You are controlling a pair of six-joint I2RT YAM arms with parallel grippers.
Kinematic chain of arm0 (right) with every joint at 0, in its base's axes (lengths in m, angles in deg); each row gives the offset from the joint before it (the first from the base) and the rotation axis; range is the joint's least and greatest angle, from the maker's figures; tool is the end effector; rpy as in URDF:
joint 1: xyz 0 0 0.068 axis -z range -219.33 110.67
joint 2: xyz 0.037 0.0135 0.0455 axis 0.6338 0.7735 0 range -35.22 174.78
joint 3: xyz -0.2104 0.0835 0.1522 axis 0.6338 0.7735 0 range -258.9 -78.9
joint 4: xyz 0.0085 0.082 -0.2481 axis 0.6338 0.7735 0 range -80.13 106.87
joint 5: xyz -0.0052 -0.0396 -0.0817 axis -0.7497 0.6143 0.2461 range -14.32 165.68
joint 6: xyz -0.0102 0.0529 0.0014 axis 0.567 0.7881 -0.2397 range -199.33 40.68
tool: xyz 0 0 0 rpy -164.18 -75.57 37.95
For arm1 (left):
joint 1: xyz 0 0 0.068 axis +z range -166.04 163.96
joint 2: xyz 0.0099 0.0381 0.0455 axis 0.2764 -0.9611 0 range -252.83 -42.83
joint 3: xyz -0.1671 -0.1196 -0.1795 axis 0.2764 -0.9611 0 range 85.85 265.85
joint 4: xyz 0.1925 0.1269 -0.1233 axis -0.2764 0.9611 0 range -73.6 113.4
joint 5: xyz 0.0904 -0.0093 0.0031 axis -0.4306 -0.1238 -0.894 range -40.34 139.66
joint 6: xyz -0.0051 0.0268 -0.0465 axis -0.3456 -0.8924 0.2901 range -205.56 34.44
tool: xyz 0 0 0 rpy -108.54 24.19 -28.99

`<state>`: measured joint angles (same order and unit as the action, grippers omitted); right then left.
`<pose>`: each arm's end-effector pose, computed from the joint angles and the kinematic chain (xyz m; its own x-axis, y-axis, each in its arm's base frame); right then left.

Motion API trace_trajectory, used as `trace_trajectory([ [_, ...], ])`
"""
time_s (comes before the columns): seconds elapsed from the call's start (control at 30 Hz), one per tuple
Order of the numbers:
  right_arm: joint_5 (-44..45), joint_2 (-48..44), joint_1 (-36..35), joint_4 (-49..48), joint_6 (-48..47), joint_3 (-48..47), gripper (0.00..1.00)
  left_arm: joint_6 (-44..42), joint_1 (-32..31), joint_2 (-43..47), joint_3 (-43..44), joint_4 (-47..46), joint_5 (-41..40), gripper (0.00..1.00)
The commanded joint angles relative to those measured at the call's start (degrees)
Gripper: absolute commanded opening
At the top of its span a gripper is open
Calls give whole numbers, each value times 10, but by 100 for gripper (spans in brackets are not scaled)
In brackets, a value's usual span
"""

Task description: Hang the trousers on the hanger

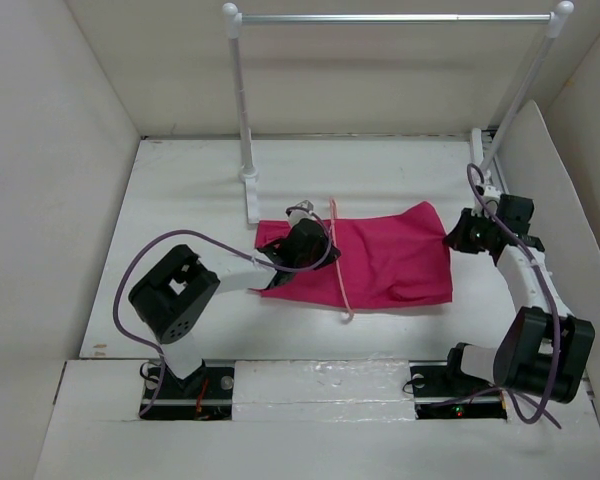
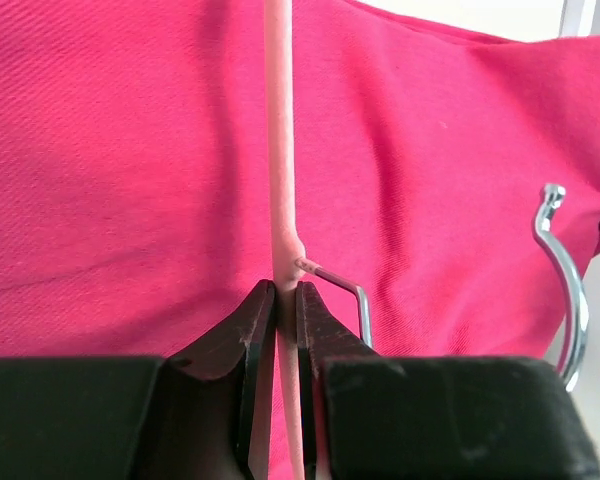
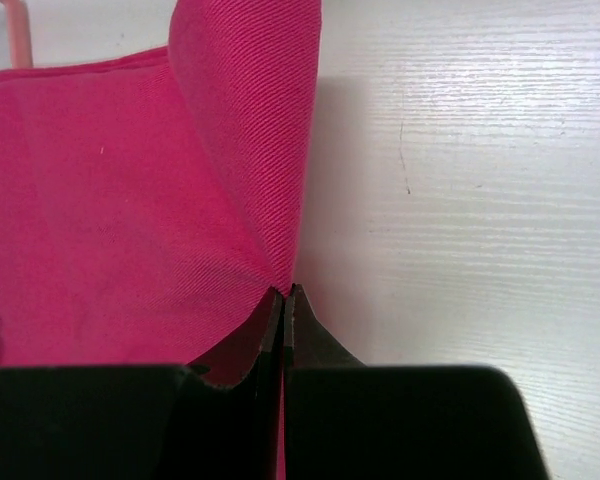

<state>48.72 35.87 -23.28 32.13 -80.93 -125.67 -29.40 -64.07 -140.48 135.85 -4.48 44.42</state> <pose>0.2496 -0.0551 0.2402 -0.6962 0.1744 -0.6963 -0.0726 0.9479 0.3101 0.2447 -0.2673 0.1853 -0.7374 -0.4170 -0.5314 0.1318 0.6828 -0.7186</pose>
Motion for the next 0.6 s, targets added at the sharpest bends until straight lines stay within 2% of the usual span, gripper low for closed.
trace_trajectory([
  [0.0, 12, 4, -27, -52, -7, -3, 0, -71, -17, 16, 42, 42, -31, 0],
  [0.2, 15, 25, -39, -85, 6, 37, 0, -55, -39, -1, 77, 12, 2, 0],
  [0.33, 41, 25, -45, -72, 3, 33, 0, -61, -39, -7, 97, 9, 6, 0],
  [0.47, 30, 40, -51, -73, 2, 31, 0, -46, -39, -1, 116, 4, 26, 0],
  [0.5, 27, 46, -52, -63, -1, 20, 1, -43, -39, 3, 122, 8, 29, 0],
  [0.57, 24, 42, -69, -47, -9, 11, 21, -40, -39, 25, 139, 45, 23, 0],
])
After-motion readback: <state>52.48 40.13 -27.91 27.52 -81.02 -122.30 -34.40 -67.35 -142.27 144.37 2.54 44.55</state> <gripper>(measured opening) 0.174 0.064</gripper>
